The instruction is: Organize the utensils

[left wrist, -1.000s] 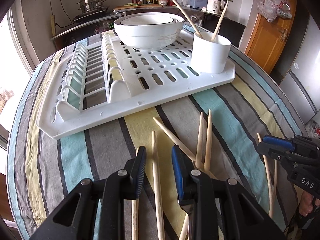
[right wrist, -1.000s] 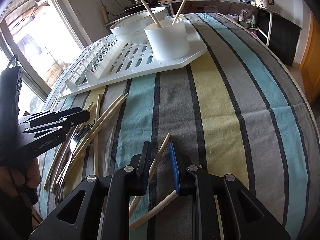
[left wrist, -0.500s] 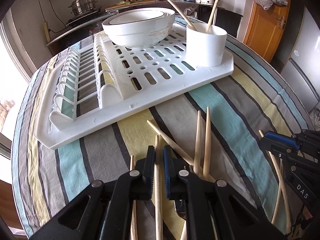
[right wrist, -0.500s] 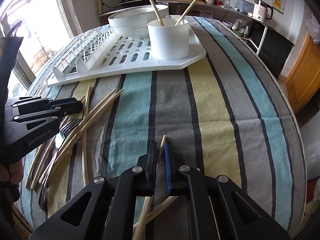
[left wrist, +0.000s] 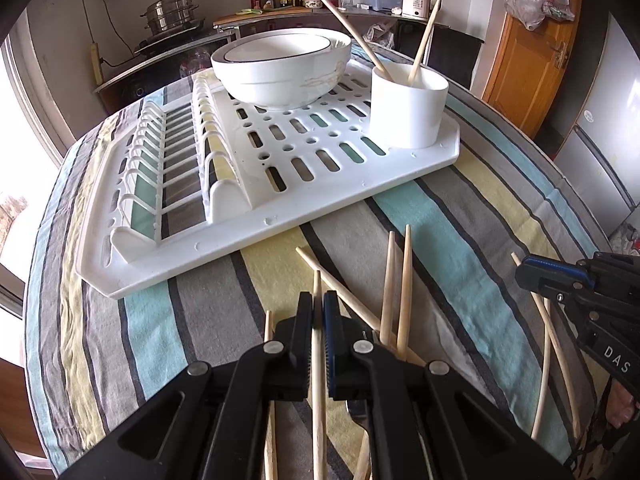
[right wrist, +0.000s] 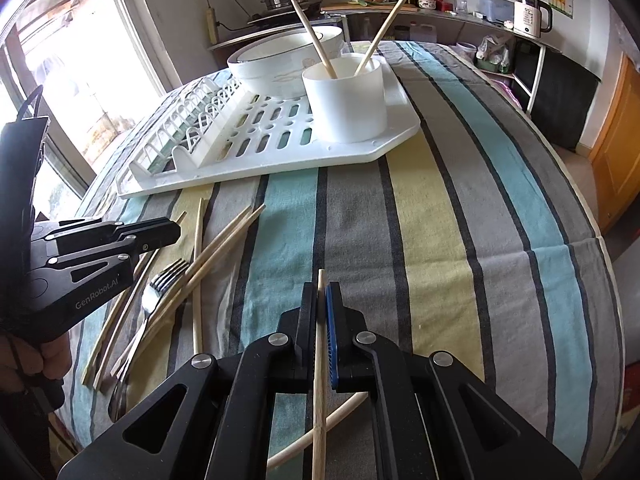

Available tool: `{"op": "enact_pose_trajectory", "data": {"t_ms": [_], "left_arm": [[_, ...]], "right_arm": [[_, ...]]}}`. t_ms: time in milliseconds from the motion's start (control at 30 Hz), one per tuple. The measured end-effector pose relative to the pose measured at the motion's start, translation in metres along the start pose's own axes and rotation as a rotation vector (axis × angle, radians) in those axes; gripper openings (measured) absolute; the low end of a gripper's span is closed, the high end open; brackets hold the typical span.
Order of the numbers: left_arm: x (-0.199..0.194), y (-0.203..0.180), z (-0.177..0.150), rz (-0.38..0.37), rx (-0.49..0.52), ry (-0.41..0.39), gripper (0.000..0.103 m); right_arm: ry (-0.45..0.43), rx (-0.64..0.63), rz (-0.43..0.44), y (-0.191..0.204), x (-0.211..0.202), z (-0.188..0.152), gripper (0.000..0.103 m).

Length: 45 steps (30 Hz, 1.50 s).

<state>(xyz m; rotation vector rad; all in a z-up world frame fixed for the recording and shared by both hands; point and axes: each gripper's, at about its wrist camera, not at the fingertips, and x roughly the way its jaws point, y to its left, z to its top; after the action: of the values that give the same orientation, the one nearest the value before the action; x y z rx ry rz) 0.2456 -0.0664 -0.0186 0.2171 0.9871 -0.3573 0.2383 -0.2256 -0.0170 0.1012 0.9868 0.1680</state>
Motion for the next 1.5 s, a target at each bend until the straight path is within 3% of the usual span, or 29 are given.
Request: {"op": "enact_pose_trajectory", "data": {"t_ms": [467,833,1267,1500], "left_arm": [[-0.061,0.016,0.006,-0.006,-0.057,-0.146,0.006],[-0.111,0.022,-0.011,-0.013,-0.108,-0.286,0.006],[-0.152,0.023,-0.06,-0.026,-0.163,-0.391,0.006],[-0.169,0.025,-0.069,-0.043,-0.182,-0.463,0.006]], "right_arm": [[-0.176,0.007,0.063,-0.012,-0.055,0.019,0.004],[-0.337,-0.042,0.081,-0.007,-0.096,0.011,0.004],[-0.417,-0.099,0.103,0.001,-0.129,-0.015,0.004],[-0.431,-0.104,0.103,-0.001,-0.136,-0.021,0.004]]}}
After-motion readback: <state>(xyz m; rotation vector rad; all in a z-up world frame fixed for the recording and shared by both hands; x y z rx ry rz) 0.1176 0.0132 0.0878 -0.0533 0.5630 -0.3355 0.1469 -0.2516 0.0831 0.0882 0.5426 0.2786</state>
